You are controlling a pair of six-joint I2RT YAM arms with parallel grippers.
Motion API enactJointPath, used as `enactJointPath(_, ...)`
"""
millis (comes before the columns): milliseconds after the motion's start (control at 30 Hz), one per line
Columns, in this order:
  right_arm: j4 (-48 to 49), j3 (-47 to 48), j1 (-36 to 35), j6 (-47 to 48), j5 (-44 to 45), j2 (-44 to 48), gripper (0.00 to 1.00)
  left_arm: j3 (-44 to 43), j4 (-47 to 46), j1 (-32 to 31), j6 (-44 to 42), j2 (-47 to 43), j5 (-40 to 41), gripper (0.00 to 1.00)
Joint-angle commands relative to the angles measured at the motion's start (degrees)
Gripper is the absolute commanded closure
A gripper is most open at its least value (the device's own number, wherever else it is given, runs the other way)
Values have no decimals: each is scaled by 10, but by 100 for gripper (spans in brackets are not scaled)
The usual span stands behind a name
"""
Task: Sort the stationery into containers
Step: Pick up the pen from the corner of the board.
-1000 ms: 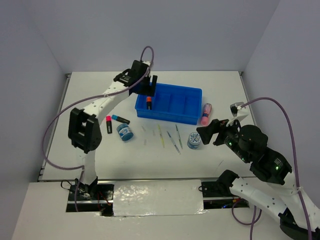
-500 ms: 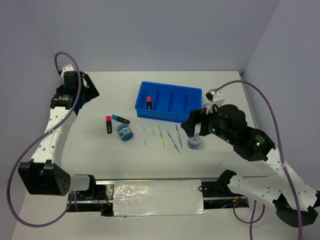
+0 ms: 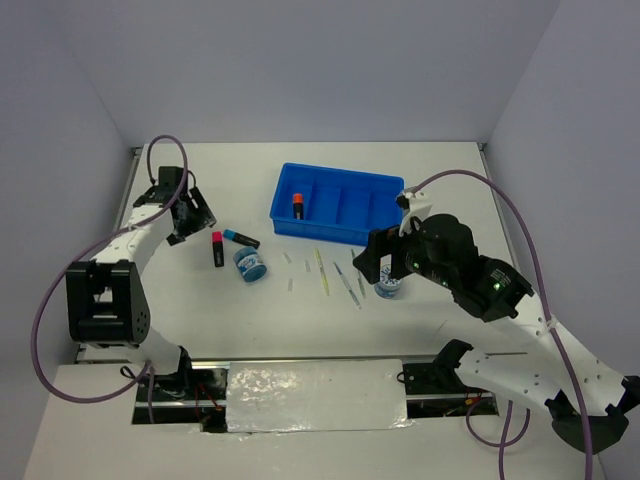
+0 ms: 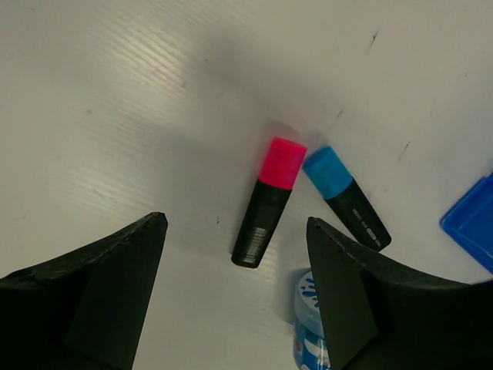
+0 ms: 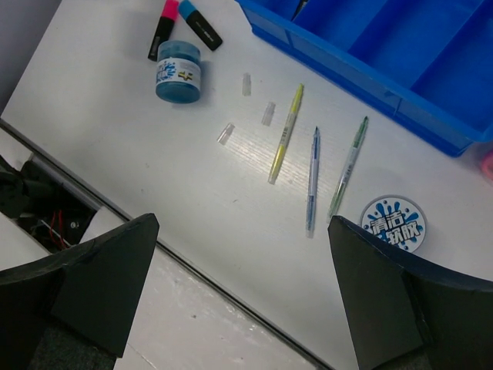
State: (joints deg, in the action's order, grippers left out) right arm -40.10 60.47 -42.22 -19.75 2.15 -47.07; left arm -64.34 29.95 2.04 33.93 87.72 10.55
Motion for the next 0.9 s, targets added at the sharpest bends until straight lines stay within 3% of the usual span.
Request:
enactJointPath(0,33,-7,1,12,-7,5,1,10,-38,-25,16,36,-10,15)
enactJointPath(233,31,-11,2,17,-4,8,1,32,-67,-63,18,61,-11,17)
enactJointPath(467,40,-18,2,16,-12,4,1,55,-74,-66,25,62,5,28)
enactJointPath(867,29,-5,3,19,-13,9,1,72,-92,-66,23,104,8,27)
